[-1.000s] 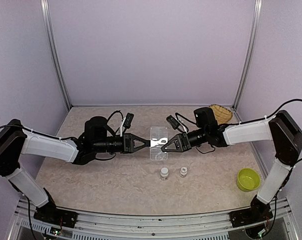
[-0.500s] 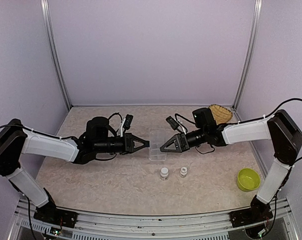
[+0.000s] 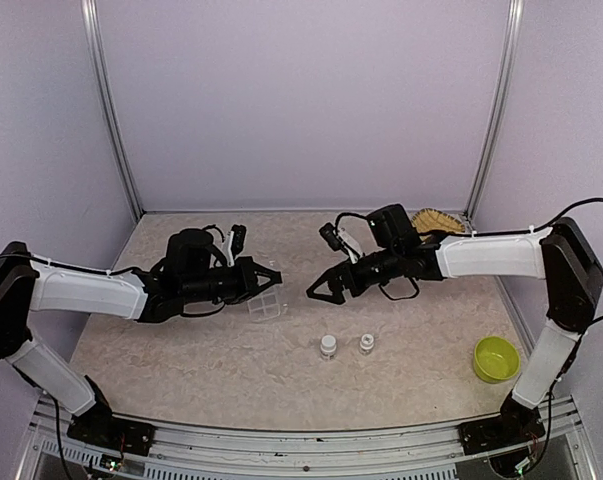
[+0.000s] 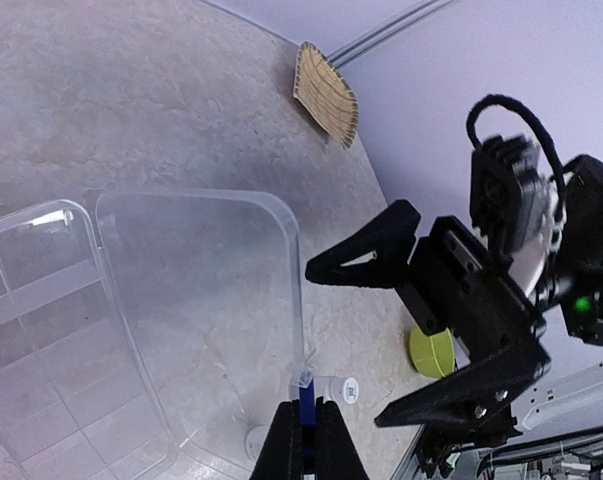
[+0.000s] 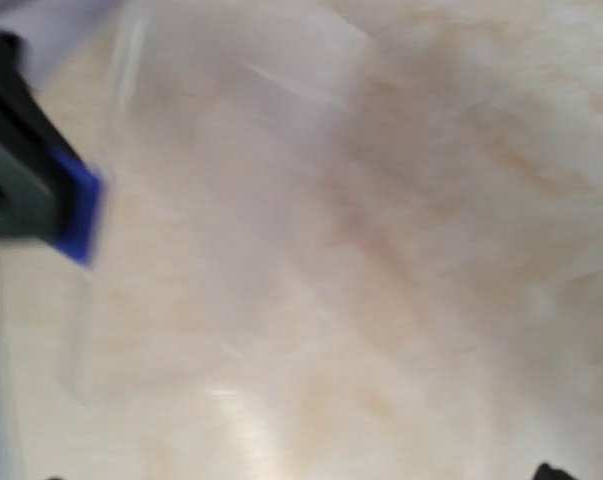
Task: Sort the pills into containers
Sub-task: Open the pill container at the center of the board, then place the pill container at the center of the board.
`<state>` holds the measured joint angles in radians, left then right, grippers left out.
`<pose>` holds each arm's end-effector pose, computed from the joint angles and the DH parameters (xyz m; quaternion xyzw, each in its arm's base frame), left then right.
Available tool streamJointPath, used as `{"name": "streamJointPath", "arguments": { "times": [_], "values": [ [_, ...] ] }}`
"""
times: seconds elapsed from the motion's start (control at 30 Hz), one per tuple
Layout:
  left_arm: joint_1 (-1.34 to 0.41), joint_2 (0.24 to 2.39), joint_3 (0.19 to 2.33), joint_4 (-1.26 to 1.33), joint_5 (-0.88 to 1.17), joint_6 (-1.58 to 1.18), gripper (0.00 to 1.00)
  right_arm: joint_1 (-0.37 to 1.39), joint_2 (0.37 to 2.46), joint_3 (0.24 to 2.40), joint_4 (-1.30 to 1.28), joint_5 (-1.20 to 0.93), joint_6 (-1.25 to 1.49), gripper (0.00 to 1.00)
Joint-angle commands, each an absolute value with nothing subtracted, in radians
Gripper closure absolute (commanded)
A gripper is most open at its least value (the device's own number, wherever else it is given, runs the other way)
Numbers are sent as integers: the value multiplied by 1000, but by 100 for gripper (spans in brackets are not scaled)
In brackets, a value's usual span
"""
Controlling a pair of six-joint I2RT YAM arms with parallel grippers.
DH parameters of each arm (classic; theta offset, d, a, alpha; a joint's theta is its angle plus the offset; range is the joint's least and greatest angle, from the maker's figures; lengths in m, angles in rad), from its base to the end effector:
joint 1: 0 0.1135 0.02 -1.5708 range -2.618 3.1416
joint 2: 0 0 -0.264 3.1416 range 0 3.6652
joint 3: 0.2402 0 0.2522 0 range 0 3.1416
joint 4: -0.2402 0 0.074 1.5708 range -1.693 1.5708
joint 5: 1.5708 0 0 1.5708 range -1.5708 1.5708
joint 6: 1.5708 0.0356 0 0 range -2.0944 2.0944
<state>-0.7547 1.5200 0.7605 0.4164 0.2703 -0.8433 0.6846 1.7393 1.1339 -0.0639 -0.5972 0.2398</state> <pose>0.2321 -0.2313 0.2156 0.0417 0.8126 -0.4859 0.3191 0.2825 0.2564 0.2195 -0.3148 0.8108 0.4227 0.2546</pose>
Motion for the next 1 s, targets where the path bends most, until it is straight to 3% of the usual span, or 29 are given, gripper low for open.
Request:
{"name": "streamJointPath", "arguments": {
  "times": [0.0,0.63,0.97],
  "values": [
    [-741,1486,762,364,177,-882,100,814,1717,1163,-148,-219,22,0],
    [-733,1501,746,365,76,-998,100,1066,1813,1208,75,254,-63,3],
    [-733,1475,725,382,66,-1019,99,1098,1886,1208,254,363,-55,20]
  ]
}}
